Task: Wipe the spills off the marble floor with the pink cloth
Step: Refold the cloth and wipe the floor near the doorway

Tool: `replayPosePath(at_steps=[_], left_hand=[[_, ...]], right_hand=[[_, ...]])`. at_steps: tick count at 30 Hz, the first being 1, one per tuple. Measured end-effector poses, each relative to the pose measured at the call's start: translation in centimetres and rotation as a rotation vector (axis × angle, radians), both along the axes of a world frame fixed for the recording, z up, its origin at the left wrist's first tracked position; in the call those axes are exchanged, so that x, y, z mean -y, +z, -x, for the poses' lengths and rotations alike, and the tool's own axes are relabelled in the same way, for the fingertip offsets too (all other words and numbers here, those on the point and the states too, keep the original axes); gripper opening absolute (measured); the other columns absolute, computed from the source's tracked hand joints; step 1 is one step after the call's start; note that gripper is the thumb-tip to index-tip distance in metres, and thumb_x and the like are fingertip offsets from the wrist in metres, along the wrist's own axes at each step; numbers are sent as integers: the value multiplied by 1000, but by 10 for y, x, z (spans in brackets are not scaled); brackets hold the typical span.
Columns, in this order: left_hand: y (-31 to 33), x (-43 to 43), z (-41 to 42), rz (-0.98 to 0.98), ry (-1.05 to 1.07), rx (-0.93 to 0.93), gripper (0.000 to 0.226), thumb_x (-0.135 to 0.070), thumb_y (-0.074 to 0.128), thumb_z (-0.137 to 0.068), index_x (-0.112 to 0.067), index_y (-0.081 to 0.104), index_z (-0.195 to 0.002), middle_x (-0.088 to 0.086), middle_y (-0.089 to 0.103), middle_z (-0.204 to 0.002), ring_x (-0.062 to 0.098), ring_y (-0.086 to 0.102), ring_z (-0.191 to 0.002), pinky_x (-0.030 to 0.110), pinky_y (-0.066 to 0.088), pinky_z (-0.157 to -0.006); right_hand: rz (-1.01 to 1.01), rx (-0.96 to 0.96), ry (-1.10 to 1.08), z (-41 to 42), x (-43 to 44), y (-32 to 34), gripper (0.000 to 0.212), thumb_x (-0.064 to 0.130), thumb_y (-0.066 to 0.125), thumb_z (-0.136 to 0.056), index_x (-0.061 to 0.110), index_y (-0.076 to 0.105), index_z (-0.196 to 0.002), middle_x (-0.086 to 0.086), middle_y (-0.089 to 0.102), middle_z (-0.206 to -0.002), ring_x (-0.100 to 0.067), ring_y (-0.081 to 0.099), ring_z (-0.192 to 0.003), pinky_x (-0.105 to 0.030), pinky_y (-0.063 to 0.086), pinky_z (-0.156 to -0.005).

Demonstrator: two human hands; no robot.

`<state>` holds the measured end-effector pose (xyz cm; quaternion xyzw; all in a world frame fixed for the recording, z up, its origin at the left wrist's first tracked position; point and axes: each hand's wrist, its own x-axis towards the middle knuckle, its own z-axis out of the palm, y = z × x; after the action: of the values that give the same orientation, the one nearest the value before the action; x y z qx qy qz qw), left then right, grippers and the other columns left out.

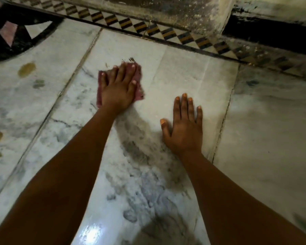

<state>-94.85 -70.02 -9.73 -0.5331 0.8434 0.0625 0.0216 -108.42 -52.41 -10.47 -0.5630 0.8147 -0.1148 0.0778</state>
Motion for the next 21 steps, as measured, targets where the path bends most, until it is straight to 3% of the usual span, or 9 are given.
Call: replayPosePath(at_steps=[3,8,11,15,18,21], left_hand=[[-1,-43,11,34,-167,19,56,-44,10,-96,-30,0,-149,0,5,-159,26,4,-145,51,-6,-114],[0,-104,-76,-2,-426,18,54,-39,19,-96,-26,21,-149,-2,22,-155,19,16,-143,47,6,-115],[-1,-68,-107,20,-229,28,56,-42,15,-94,-28,18,-147,0,27,-154,23,23,-141,48,7,-113],[0,-12,-59,-12,149,-36,55,-40,17,-97,-28,10,-150,-3,10,-158,25,9,-145,51,-2,-114],[-3,-25,-14,1,57,-47,55,-39,17,-97,-28,8,-150,-2,9,-159,26,7,-145,51,-6,-113],[-2,-82,-12,37,-108,-66,57,-43,12,-93,-29,13,-149,-2,19,-157,25,15,-144,51,0,-115]], right_hand=[[1,-15,3,-1,-1,0,75,50,19,-88,5,19,-149,-16,15,-157,-27,10,-146,-47,3,-117],[-59,-57,9,0,0,-2,76,52,15,-89,7,9,-150,-13,5,-158,-26,2,-147,-46,-2,-117],[-71,-60,7,0,-1,-3,76,53,13,-89,8,4,-150,-12,0,-159,-25,-3,-147,-46,-4,-118],[-37,-39,6,0,-2,-3,75,52,13,-89,9,5,-150,-12,0,-159,-24,-2,-147,-45,-3,-117],[-58,-42,7,1,-2,0,74,51,16,-90,9,5,-150,-12,1,-159,-24,-2,-147,-46,-3,-118],[-101,-60,17,0,0,2,73,49,14,-90,9,4,-150,-12,-1,-159,-24,-3,-147,-46,-3,-118]])
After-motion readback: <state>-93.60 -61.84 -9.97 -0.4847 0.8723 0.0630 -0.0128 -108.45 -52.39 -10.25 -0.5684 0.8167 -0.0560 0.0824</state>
